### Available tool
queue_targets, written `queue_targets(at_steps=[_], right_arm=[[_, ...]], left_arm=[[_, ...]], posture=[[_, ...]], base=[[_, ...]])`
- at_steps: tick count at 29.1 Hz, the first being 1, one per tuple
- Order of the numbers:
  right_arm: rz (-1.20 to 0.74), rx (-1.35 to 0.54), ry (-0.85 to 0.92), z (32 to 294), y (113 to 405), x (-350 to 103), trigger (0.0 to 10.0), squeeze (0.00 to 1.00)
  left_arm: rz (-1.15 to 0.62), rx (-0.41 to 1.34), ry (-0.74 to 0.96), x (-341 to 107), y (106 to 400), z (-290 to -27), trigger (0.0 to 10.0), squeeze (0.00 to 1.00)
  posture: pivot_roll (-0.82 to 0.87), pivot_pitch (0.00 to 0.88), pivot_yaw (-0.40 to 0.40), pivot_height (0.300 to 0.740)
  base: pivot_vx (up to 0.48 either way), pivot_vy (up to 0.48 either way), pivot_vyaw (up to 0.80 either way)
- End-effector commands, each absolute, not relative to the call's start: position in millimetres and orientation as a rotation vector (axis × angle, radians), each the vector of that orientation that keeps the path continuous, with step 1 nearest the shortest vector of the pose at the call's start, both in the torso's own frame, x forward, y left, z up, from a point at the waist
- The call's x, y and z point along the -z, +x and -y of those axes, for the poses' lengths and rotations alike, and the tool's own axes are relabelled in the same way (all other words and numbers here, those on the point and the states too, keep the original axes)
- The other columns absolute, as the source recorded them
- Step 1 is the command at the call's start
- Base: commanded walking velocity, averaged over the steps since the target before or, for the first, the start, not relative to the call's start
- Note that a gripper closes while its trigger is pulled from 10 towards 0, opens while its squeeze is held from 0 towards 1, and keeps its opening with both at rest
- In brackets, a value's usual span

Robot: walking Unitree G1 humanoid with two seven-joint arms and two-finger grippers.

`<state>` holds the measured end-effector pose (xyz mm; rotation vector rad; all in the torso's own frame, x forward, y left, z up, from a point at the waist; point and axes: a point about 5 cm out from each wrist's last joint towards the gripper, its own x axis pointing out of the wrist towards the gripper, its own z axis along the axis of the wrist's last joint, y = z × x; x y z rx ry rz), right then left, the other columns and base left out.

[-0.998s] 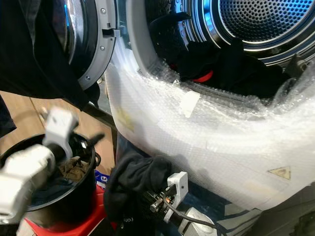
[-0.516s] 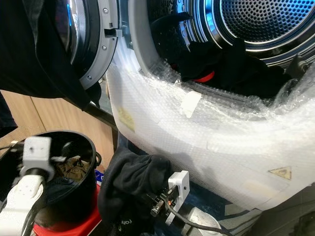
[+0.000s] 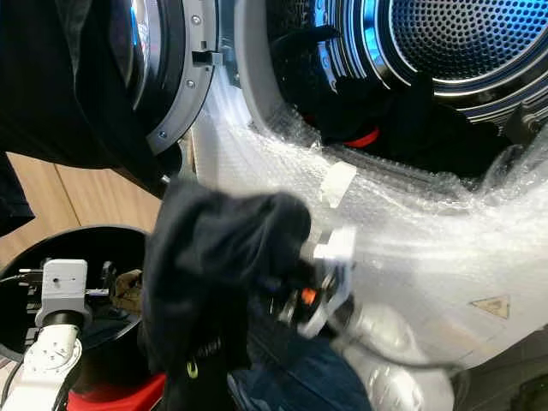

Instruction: Clothes washing

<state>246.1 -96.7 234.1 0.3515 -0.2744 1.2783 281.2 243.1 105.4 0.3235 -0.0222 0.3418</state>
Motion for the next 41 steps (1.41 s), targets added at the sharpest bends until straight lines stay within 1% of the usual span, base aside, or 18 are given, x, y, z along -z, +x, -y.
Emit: queue_targets(at_steps=[1, 2, 3, 6, 9, 12, 15, 18, 22, 24, 26, 27, 28, 31, 32, 34, 37, 41], right_arm=[[0.35, -1.29, 0.36, 101, 246, -255, 0.0, 0.0], [0.407, -1.298, 0.368, 103, 251, -272, 0.0, 0.0], [0.407, -1.298, 0.368, 103, 251, -272, 0.0, 0.0], [0.509, -1.285, 0.357, 109, 261, -302, 0.0, 0.0], [0.546, -1.279, 0.34, 112, 266, -314, 0.0, 0.0], [0.642, -1.186, 0.36, 123, 284, -346, 0.0, 0.0], [0.669, -1.17, 0.354, 125, 287, -358, 0.0, 0.0], [0.706, -1.112, 0.268, 125, 298, -375, 0.0, 0.0], [0.748, -1.027, 0.321, 129, 317, -402, 0.0, 0.0], [0.746, -0.966, 0.281, 128, 330, -414, 0.0, 0.0], [0.743, -0.927, 0.253, 129, 336, -419, 0.0, 0.0], [0.733, -0.885, 0.263, 131, 344, -424, 0.0, 0.0], [0.733, -0.885, 0.263, 131, 344, -424, 0.0, 0.0], [0.639, -0.747, 0.315, 140, 369, -431, 0.0, 0.0], [0.585, -0.65, 0.266, 144, 379, -429, 0.0, 0.0], [0.495, -0.486, 0.267, 155, 394, -426, 0.0, 0.0], [0.453, -0.366, 0.252, 166, 401, -427, 0.0, 0.0], [0.421, -0.295, 0.239, 170, 404, -431, 0.0, 0.0]], left_arm=[[0.033, -0.333, 0.337, -106, 285, -239, 10.0, 0.0], [0.036, -0.332, 0.338, -105, 286, -239, 10.0, 0.0], [0.036, -0.332, 0.338, -105, 286, -239, 10.0, 0.0], [0.032, -0.328, 0.347, -102, 286, -238, 10.0, 0.0], [0.03, -0.328, 0.352, -101, 286, -238, 10.0, 0.0], [0.022, -0.328, 0.352, -98, 286, -237, 10.0, 0.0], [0.023, -0.326, 0.352, -98, 286, -237, 10.0, 0.0], [0.023, -0.324, 0.352, -97, 287, -236, 10.0, 0.0], [0.024, -0.32, 0.348, -96, 289, -234, 10.0, 0.0], [0.024, -0.317, 0.347, -95, 290, -233, 10.0, 0.0], [0.023, -0.316, 0.344, -94, 290, -233, 10.0, 0.0], [0.015, -0.346, 0.284, -94, 291, -234, 10.0, 0.0], [0.015, -0.346, 0.284, -94, 291, -234, 10.0, 0.0], [0.017, -0.347, 0.288, -95, 293, -234, 10.0, 0.0], [0.011, -0.346, 0.285, -94, 294, -234, 10.0, 0.0], [-0.002, -0.361, 0.266, -91, 294, -236, 10.0, 0.0], [-0.01, -0.374, 0.243, -89, 294, -236, 10.0, 0.0], [-0.009, -0.361, 0.248, -89, 295, -234, 10.0, 0.0]], posture=[[0.13, 0.0, -0.099, 0.74], [0.14, 0.0, -0.099, 0.74], [0.14, 0.0, -0.099, 0.74], [0.14, 0.0, -0.092, 0.74], [0.13, 0.0, -0.086, 0.74], [0.13, 0.0, -0.086, 0.74], [0.12, 0.0, -0.084, 0.74], [0.11, 0.0, -0.082, 0.74], [0.12, 0.0, -0.085, 0.74], [0.11, 0.0, -0.084, 0.74], [0.11, 0.0, -0.085, 0.74], [0.12, 0.0, -0.09, 0.74], [0.12, 0.0, -0.09, 0.74], [0.12, 0.0, -0.094, 0.74], [0.12, 0.0, -0.097, 0.74], [0.11, 0.0, -0.096, 0.74], [0.11, 0.0, -0.097, 0.74], [0.11, 0.0, -0.093, 0.74]], base=[[0.0, 0.0, 0.0], [0.0, 0.0, 0.0], [0.0, 0.0, 0.0], [0.0, 0.0, 0.0], [0.0, 0.0, 0.0], [0.0, 0.0, 0.0], [0.0, 0.0, 0.0], [0.0, 0.0, 0.0], [0.0, 0.0, 0.0], [0.0, 0.0, 0.0], [0.0, 0.0, 0.0], [0.0, 0.0, 0.0], [0.0, 0.0, 0.0], [0.0, 0.0, 0.0], [0.0, 0.0, 0.0], [0.0, 0.0, 0.0], [0.0, 0.0, 0.0], [0.0, 0.0, 0.0]])
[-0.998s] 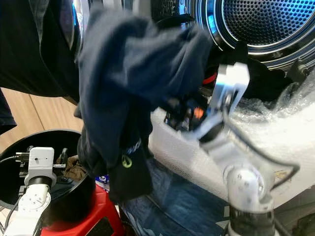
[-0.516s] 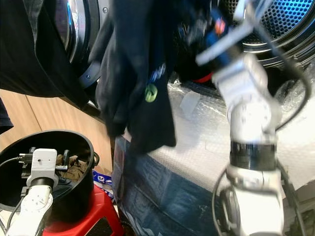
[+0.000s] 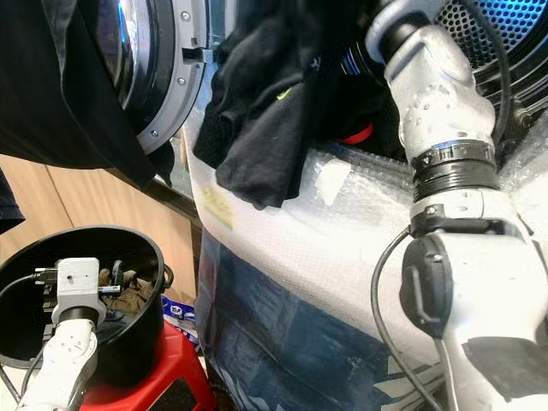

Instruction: Clothes washing

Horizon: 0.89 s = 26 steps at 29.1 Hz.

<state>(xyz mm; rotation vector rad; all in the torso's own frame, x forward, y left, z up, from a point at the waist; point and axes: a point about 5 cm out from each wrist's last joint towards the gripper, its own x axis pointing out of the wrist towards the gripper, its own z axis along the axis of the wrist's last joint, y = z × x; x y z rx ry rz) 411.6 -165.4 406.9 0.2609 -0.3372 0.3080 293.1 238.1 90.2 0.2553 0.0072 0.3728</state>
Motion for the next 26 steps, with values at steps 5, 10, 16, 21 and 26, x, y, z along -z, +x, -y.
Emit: queue_targets(at_steps=[5, 10, 16, 21, 26], right_arm=[[0.391, -0.048, 0.246, 197, 402, -444, 0.0, 0.0], [0.445, 0.24, 0.299, 239, 388, -460, 0.0, 0.0], [0.528, 0.335, 0.222, 247, 380, -471, 0.0, 0.0], [0.373, 0.211, 0.159, 218, 405, -428, 1.7, 0.0], [0.229, 0.088, 0.165, 189, 422, -380, 10.0, 0.0]], left_arm=[[-0.004, -0.352, 0.253, -89, 297, -231, 10.0, 0.0], [0.0, -0.366, 0.252, -88, 295, -231, 10.0, 0.0], [-0.001, -0.376, 0.245, -86, 294, -231, 10.0, 0.0], [-0.002, -0.355, 0.244, -86, 296, -226, 10.0, 0.0], [-0.01, -0.343, 0.248, -85, 296, -225, 10.0, 0.0]], posture=[[0.11, 0.0, -0.098, 0.74], [0.12, 0.0, -0.113, 0.74], [0.12, 0.0, -0.117, 0.74], [0.11, 0.0, -0.11, 0.74], [0.12, 0.0, -0.105, 0.74]], base=[[0.0, 0.0, 0.0], [0.0, 0.0, 0.0], [0.0, 0.0, 0.0], [0.0, 0.0, 0.0], [0.0, 0.0, 0.0]])
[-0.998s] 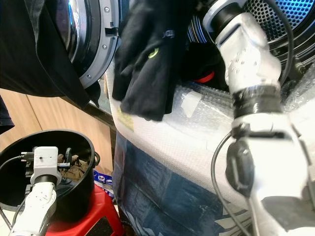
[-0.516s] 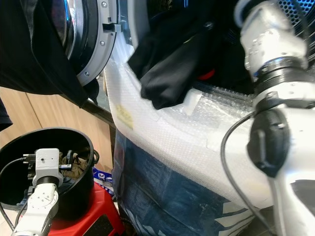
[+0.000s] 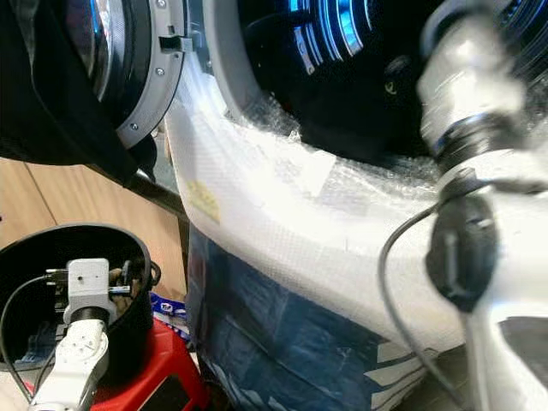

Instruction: Clothes washing

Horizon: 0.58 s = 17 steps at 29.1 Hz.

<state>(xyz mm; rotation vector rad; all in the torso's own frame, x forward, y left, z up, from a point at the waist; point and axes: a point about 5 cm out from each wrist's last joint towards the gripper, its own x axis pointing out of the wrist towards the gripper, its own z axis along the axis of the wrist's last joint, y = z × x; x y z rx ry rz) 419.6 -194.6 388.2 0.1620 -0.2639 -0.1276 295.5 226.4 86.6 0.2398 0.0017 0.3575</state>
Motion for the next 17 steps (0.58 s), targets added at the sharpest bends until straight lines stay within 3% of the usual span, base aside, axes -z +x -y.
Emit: queue_targets(at_steps=[1, 3, 6, 7, 8, 17], right_arm=[[0.229, 0.088, 0.165, 189, 422, -380, 10.0, 0.0], [0.15, 0.006, 0.089, 169, 428, -356, 10.0, 0.0], [0.115, -0.002, 0.06, 164, 429, -345, 10.0, 0.0], [0.1, -0.005, 0.069, 163, 430, -340, 10.0, 0.18], [0.092, -0.009, 0.069, 162, 430, -337, 10.0, 1.0], [0.111, -0.009, 0.049, 163, 430, -344, 10.0, 1.0]], left_arm=[[-0.01, -0.343, 0.248, -85, 296, -225, 10.0, 0.0], [-0.02, -0.334, 0.248, -83, 295, -225, 10.0, 0.0], [-0.026, -0.327, 0.249, -82, 295, -223, 10.0, 0.0], [-0.029, -0.318, 0.248, -81, 296, -221, 10.0, 0.0], [-0.03, -0.314, 0.249, -81, 296, -220, 10.0, 0.0], [-0.031, -0.304, 0.249, -80, 294, -216, 10.0, 0.0]], posture=[[0.12, 0.0, -0.105, 0.74], [0.11, 0.0, -0.103, 0.74], [0.11, 0.0, -0.102, 0.74], [0.11, 0.0, -0.104, 0.74], [0.11, 0.0, -0.105, 0.74], [0.11, 0.0, -0.117, 0.74]], base=[[0.0, 0.0, 0.0], [0.0, 0.0, 0.0], [0.0, 0.0, 0.0], [0.0, 0.0, 0.0], [0.0, 0.0, 0.0], [0.0, 0.0, 0.0]])
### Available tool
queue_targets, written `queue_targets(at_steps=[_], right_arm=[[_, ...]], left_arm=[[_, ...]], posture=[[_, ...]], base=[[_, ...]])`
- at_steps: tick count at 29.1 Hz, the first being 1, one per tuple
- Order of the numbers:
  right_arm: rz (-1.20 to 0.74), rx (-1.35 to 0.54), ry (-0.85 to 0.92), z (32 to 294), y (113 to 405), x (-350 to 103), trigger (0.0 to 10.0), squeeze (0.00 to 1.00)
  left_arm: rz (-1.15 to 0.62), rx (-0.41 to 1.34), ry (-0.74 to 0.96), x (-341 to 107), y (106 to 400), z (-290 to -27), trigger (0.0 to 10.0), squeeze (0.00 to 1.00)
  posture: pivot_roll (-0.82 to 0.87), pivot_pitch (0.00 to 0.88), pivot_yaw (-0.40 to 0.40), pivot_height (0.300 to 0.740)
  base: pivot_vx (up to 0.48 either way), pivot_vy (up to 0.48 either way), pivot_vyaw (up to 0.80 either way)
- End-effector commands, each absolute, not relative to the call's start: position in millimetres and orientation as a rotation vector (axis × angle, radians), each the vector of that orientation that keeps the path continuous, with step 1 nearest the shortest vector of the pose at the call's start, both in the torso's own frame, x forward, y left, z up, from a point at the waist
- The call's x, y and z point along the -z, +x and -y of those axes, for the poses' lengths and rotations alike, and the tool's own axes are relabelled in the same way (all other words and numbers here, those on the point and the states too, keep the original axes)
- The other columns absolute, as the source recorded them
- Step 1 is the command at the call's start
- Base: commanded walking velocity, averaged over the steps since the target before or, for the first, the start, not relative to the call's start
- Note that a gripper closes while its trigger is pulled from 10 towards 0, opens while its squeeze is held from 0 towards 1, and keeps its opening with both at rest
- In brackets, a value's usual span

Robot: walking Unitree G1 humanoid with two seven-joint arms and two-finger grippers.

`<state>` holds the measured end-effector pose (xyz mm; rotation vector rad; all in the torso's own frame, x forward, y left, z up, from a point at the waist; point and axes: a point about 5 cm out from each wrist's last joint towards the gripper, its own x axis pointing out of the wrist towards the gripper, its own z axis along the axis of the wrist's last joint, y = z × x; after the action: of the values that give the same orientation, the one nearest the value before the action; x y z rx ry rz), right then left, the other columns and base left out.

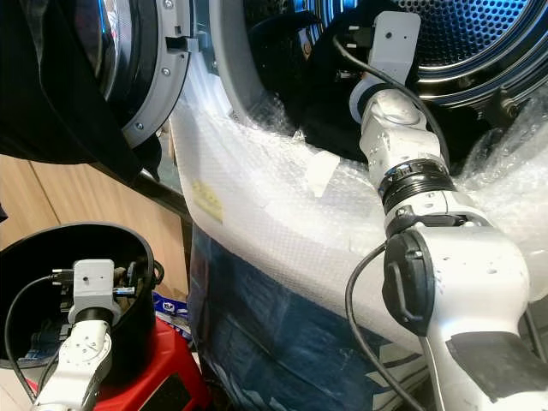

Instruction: Clothes washing

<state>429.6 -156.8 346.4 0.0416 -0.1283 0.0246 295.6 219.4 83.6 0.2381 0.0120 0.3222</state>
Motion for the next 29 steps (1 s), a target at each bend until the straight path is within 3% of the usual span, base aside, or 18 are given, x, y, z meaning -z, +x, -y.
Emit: queue_targets(at_steps=[1, 13, 17, 24, 29], right_arm=[[0.113, -0.006, 0.052, 163, 429, -344, 10.0, 1.0], [0.132, 0.075, 0.086, 182, 428, -338, 10.0, 1.0], [0.147, 0.089, 0.176, 188, 427, -341, 10.0, 1.0], [0.196, 0.073, 0.092, 194, 424, -352, 10.0, 1.0], [0.238, 0.034, 0.03, 182, 423, -372, 10.0, 1.0]], left_arm=[[-0.032, -0.304, 0.248, -80, 294, -216, 10.0, 0.0], [-0.026, -0.314, 0.23, -83, 295, -216, 10.0, 0.0], [-0.029, -0.32, 0.234, -82, 294, -219, 10.0, 0.0], [-0.026, -0.313, 0.242, -83, 294, -217, 10.0, 0.0], [-0.033, -0.279, 0.257, -82, 299, -215, 10.0, 0.0]], posture=[[0.11, 0.0, -0.117, 0.74], [0.11, 0.0, -0.117, 0.74], [0.1, 0.0, -0.112, 0.74], [0.1, 0.0, -0.112, 0.74], [0.08, 0.0, -0.09, 0.74]], base=[[0.0, 0.0, 0.0], [0.0, 0.0, 0.0], [0.0, 0.0, 0.0], [0.0, 0.0, 0.0], [0.0, 0.0, 0.0]])
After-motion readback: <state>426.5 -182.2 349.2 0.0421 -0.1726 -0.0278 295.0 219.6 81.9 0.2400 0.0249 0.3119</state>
